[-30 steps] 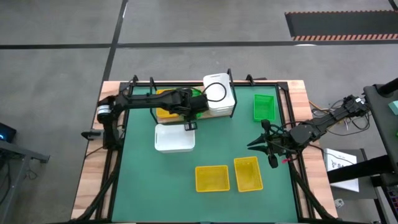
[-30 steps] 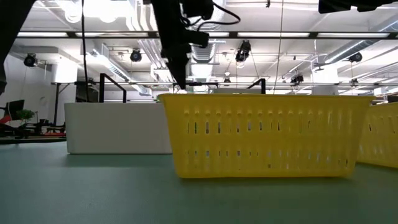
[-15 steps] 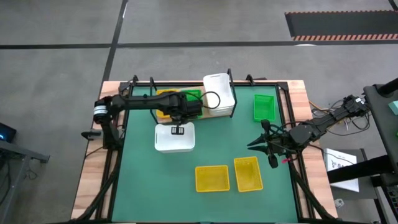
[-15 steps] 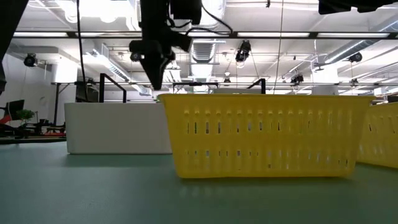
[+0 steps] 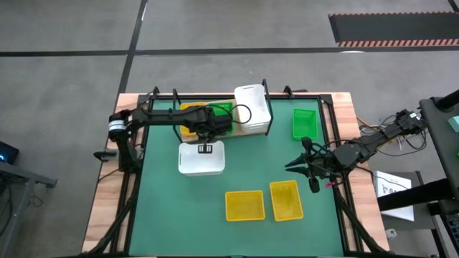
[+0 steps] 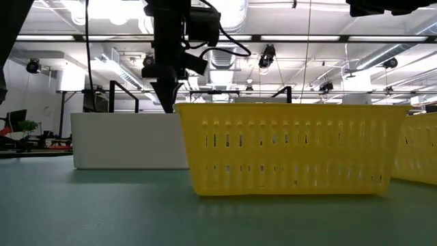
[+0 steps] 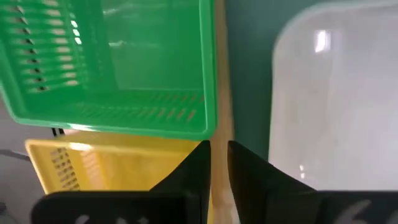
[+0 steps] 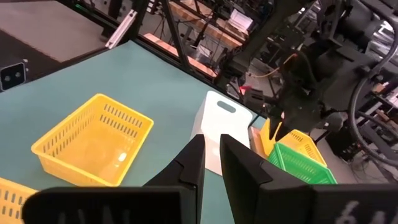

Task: Stack baskets on shelf by color
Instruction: Stack the left green bin on the green bin on the shelf, then stack the left yellow bin on the yellow bin on the shelf

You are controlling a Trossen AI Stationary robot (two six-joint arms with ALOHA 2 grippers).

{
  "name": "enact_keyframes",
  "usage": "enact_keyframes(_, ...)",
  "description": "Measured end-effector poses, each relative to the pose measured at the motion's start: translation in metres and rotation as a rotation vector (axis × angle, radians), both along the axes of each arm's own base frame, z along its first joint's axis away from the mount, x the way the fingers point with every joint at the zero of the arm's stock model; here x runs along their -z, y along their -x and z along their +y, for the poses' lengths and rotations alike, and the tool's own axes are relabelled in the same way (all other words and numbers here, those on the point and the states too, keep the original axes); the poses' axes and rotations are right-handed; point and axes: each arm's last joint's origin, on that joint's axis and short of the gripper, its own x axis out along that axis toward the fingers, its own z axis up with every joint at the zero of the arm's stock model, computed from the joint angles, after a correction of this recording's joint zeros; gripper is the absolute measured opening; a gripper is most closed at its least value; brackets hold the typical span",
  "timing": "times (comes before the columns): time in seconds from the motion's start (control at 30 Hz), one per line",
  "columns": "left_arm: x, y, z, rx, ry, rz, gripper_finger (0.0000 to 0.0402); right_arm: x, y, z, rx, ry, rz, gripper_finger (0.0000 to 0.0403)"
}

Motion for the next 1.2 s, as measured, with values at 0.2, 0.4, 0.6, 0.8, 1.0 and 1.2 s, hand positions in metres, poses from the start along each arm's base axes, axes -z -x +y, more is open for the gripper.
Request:
enact_keyframes(0.2, -0.007, -0.006, 0.002, -0.004, -0.014, -0.068, 0.0038, 0.000, 0.000, 0.000, 0.002, 0.019, -0.002, 0.0043)
enact_keyframes(0.4, -0.012, -0.009, 0.002, -0.016, -0.019, -0.100, 0.0038, 0.000, 0.000, -0.001, 0.015, 0.022, -0.002, 0.0043)
enact_keyframes(0.6, -0.029, -0.008, -0.013, -0.072, 0.039, -0.190, 0.0037, 0.001, 0.000, -0.001, 0.019, 0.017, 0.005, 0.0043)
enact_keyframes(0.8, -0.053, -0.005, -0.080, -0.025, 0.100, -0.473, 0.0037, 0.002, -0.001, 0.000, 0.026, -0.011, 0.018, 0.0043)
enact_keyframes(1.0, -0.052, 0.001, -0.170, 0.079, 0.134, -0.822, 0.0037, 0.007, -0.006, 0.003, 0.039, -0.046, 0.057, 0.0043)
enact_keyframes(1.2, -0.027, 0.020, -0.228, 0.118, 0.087, -1.013, 0.0037, 0.009, -0.015, 0.006, 0.064, -0.120, 0.054, 0.0043)
